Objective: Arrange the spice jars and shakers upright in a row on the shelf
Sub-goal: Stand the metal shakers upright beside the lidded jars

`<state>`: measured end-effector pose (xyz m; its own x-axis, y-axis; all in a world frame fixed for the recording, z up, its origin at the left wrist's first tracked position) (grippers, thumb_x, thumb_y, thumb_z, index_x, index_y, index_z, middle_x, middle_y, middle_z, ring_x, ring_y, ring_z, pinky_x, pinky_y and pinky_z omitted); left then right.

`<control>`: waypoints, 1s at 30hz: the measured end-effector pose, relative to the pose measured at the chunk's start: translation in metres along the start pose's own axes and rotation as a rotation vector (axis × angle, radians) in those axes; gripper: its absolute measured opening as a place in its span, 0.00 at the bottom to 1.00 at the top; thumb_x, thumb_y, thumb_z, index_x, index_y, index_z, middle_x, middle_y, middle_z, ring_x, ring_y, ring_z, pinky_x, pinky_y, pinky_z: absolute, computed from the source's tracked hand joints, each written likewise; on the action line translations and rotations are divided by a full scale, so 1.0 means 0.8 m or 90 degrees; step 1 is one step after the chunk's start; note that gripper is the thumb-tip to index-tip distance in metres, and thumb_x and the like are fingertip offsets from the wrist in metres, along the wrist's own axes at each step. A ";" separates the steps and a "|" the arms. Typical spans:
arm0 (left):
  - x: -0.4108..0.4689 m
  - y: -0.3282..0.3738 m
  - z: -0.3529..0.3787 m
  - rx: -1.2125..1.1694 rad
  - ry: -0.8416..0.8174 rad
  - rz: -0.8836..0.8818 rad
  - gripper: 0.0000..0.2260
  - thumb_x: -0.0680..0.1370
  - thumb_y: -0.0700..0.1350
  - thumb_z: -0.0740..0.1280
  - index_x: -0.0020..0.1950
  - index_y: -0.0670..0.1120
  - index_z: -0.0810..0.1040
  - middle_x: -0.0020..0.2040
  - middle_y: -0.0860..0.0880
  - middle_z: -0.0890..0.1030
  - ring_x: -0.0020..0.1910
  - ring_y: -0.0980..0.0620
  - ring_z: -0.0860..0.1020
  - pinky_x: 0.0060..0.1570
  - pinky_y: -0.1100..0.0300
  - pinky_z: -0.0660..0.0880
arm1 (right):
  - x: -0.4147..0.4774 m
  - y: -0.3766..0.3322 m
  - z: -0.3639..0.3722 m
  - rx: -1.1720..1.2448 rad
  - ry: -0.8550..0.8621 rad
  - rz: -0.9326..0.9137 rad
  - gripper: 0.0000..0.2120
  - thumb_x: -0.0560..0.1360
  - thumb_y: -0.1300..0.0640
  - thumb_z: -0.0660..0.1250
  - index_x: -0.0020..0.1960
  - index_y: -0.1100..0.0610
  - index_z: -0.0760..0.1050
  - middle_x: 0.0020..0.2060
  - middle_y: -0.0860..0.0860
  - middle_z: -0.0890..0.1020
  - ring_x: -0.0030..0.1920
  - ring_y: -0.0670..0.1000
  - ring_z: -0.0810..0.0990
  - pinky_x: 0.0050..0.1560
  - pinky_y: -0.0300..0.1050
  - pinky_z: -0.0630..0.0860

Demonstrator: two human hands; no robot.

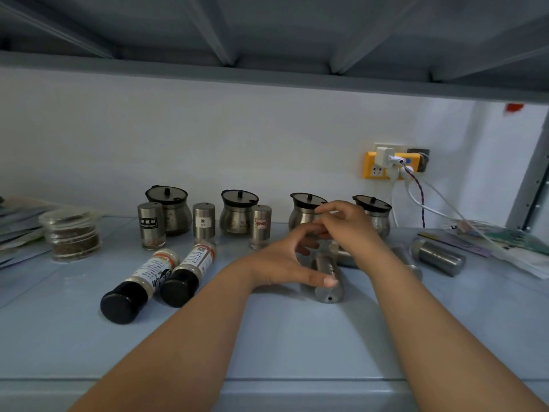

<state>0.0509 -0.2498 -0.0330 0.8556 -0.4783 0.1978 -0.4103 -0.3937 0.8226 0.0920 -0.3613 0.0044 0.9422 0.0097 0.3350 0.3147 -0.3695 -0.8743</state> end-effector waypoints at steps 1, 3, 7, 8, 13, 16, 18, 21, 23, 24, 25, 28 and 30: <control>-0.001 0.000 0.002 0.002 -0.019 -0.005 0.40 0.66 0.47 0.78 0.71 0.59 0.59 0.59 0.68 0.68 0.65 0.60 0.68 0.61 0.65 0.67 | 0.000 0.001 -0.002 0.008 0.005 0.005 0.12 0.74 0.61 0.61 0.42 0.46 0.78 0.43 0.52 0.84 0.45 0.52 0.84 0.53 0.50 0.80; -0.005 0.000 0.007 0.014 -0.057 -0.022 0.42 0.65 0.47 0.79 0.71 0.62 0.57 0.58 0.69 0.67 0.65 0.60 0.67 0.63 0.63 0.65 | -0.001 0.001 -0.004 0.025 0.011 0.009 0.12 0.75 0.63 0.60 0.43 0.49 0.79 0.42 0.52 0.84 0.43 0.50 0.83 0.49 0.45 0.80; -0.008 -0.004 0.011 0.035 -0.083 -0.044 0.43 0.65 0.46 0.79 0.70 0.65 0.56 0.64 0.58 0.67 0.67 0.56 0.66 0.66 0.61 0.64 | -0.001 0.001 -0.003 0.042 0.015 0.012 0.10 0.76 0.63 0.59 0.46 0.53 0.78 0.38 0.50 0.83 0.40 0.49 0.83 0.43 0.39 0.79; -0.007 -0.005 0.010 0.037 -0.076 -0.044 0.42 0.65 0.46 0.79 0.69 0.65 0.57 0.64 0.55 0.68 0.67 0.56 0.67 0.66 0.60 0.64 | -0.001 0.002 -0.003 0.050 0.015 0.013 0.10 0.76 0.63 0.60 0.46 0.53 0.78 0.38 0.51 0.83 0.39 0.48 0.83 0.41 0.37 0.79; -0.003 -0.008 0.007 0.035 -0.051 -0.036 0.39 0.65 0.48 0.79 0.69 0.63 0.61 0.63 0.51 0.72 0.63 0.57 0.71 0.62 0.64 0.67 | 0.000 0.001 -0.002 0.055 0.011 0.007 0.10 0.76 0.63 0.60 0.47 0.54 0.79 0.38 0.50 0.83 0.39 0.45 0.82 0.34 0.31 0.76; -0.003 -0.008 0.005 -0.005 -0.041 -0.030 0.36 0.66 0.43 0.78 0.67 0.61 0.64 0.61 0.48 0.73 0.61 0.56 0.74 0.62 0.65 0.69 | 0.002 0.004 -0.002 0.049 0.014 0.007 0.10 0.76 0.62 0.60 0.45 0.51 0.78 0.38 0.50 0.84 0.41 0.46 0.83 0.42 0.37 0.79; -0.003 -0.008 0.002 -0.047 -0.027 -0.029 0.33 0.67 0.40 0.77 0.65 0.58 0.67 0.60 0.47 0.76 0.60 0.54 0.76 0.63 0.64 0.71 | 0.005 0.006 -0.002 0.047 0.016 0.003 0.10 0.76 0.61 0.60 0.45 0.51 0.79 0.39 0.51 0.84 0.43 0.48 0.83 0.46 0.41 0.80; -0.002 -0.009 -0.002 -0.116 -0.003 -0.035 0.29 0.68 0.36 0.75 0.63 0.52 0.68 0.54 0.47 0.79 0.53 0.55 0.79 0.57 0.66 0.74 | 0.006 0.006 -0.002 0.053 0.014 -0.004 0.11 0.75 0.62 0.60 0.45 0.51 0.79 0.39 0.52 0.84 0.42 0.50 0.84 0.47 0.43 0.80; -0.001 -0.009 -0.007 -0.134 0.022 -0.036 0.26 0.69 0.36 0.75 0.62 0.51 0.69 0.54 0.48 0.80 0.50 0.56 0.79 0.55 0.66 0.75 | 0.007 0.007 -0.001 0.061 0.008 0.005 0.13 0.75 0.64 0.59 0.45 0.52 0.79 0.39 0.52 0.84 0.41 0.50 0.84 0.47 0.44 0.80; -0.001 -0.010 -0.010 -0.141 0.035 -0.039 0.25 0.70 0.37 0.74 0.62 0.50 0.69 0.54 0.48 0.81 0.50 0.56 0.79 0.54 0.66 0.75 | 0.007 0.008 0.000 0.066 0.003 0.013 0.14 0.74 0.66 0.58 0.46 0.52 0.79 0.39 0.53 0.84 0.41 0.50 0.84 0.46 0.44 0.80; -0.001 -0.011 -0.013 -0.150 0.052 -0.042 0.24 0.70 0.38 0.74 0.62 0.49 0.69 0.54 0.47 0.81 0.50 0.55 0.80 0.54 0.65 0.75 | 0.008 0.008 0.001 0.073 -0.002 0.019 0.16 0.72 0.69 0.57 0.45 0.53 0.79 0.40 0.53 0.85 0.41 0.50 0.84 0.46 0.45 0.81; 0.001 -0.019 -0.025 -0.182 0.121 -0.060 0.24 0.68 0.44 0.76 0.60 0.50 0.71 0.55 0.46 0.82 0.54 0.51 0.80 0.57 0.59 0.75 | 0.011 0.008 0.004 0.104 -0.026 0.009 0.22 0.70 0.76 0.56 0.44 0.53 0.79 0.40 0.55 0.84 0.42 0.53 0.84 0.44 0.44 0.80; 0.004 -0.024 -0.034 -0.217 0.171 -0.071 0.25 0.63 0.50 0.77 0.56 0.53 0.72 0.53 0.46 0.83 0.54 0.49 0.81 0.59 0.54 0.76 | 0.011 0.004 0.006 0.109 -0.050 -0.012 0.25 0.68 0.79 0.55 0.44 0.52 0.79 0.41 0.54 0.83 0.44 0.53 0.83 0.44 0.42 0.80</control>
<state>0.0700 -0.2225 -0.0342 0.9589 -0.2090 0.1920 -0.2215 -0.1283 0.9667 0.1020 -0.3577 0.0029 0.9397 0.0910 0.3296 0.3416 -0.2050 -0.9172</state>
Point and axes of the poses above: each hand's wrist, its own x-axis towards the middle knuckle, its own z-axis out of the palm, y = z × x, the point moved 8 cm from there along x, towards the middle knuckle
